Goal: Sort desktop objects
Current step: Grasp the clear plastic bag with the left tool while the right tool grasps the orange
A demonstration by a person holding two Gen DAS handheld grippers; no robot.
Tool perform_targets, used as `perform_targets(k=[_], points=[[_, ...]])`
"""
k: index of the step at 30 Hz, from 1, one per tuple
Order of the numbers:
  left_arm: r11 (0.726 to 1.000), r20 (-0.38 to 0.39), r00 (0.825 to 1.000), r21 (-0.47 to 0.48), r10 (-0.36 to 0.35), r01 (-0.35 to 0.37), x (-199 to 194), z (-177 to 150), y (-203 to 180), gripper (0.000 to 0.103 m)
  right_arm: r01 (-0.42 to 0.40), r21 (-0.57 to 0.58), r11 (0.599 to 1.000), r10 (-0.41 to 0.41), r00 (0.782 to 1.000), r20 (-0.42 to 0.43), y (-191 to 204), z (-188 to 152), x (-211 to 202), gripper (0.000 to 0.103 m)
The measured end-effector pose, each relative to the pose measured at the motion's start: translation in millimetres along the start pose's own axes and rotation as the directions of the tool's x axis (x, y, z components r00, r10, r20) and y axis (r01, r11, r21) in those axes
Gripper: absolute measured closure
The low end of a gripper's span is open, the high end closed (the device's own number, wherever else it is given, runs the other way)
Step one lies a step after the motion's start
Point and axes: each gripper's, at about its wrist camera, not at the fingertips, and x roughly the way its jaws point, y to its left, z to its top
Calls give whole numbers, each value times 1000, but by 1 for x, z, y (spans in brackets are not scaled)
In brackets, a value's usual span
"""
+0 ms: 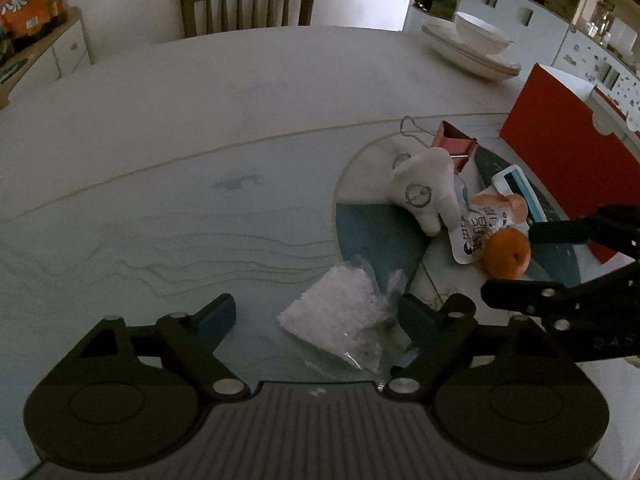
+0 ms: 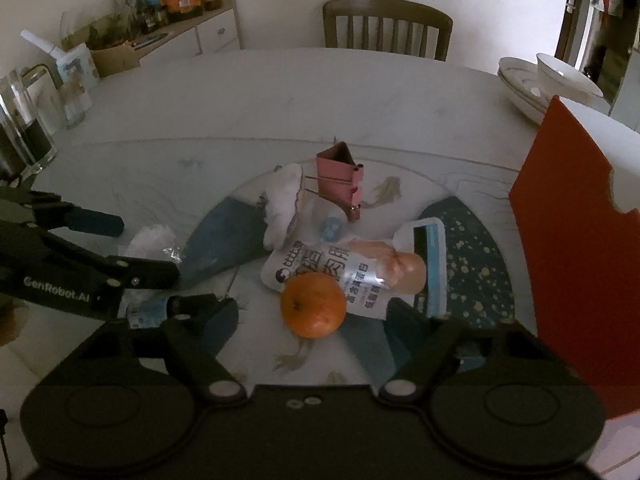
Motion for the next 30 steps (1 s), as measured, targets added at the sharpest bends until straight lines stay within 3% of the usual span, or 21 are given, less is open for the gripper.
perform_targets(k=[6, 21, 30], points=[[1000, 12, 1000, 25, 12, -12, -1, 0, -4, 36, 1, -16, 1000, -1, 1000, -13, 4, 2, 5, 36], [1000, 9, 1000, 26, 8, -9, -3, 3, -8, 66, 23, -12, 1000, -23, 1000, -9, 3, 1, 3, 68], [1000, 9, 1000, 15, -5, 4, -15, 2, -9, 73, 23, 8, 1000, -23, 1000, 5, 0, -2, -6, 69]])
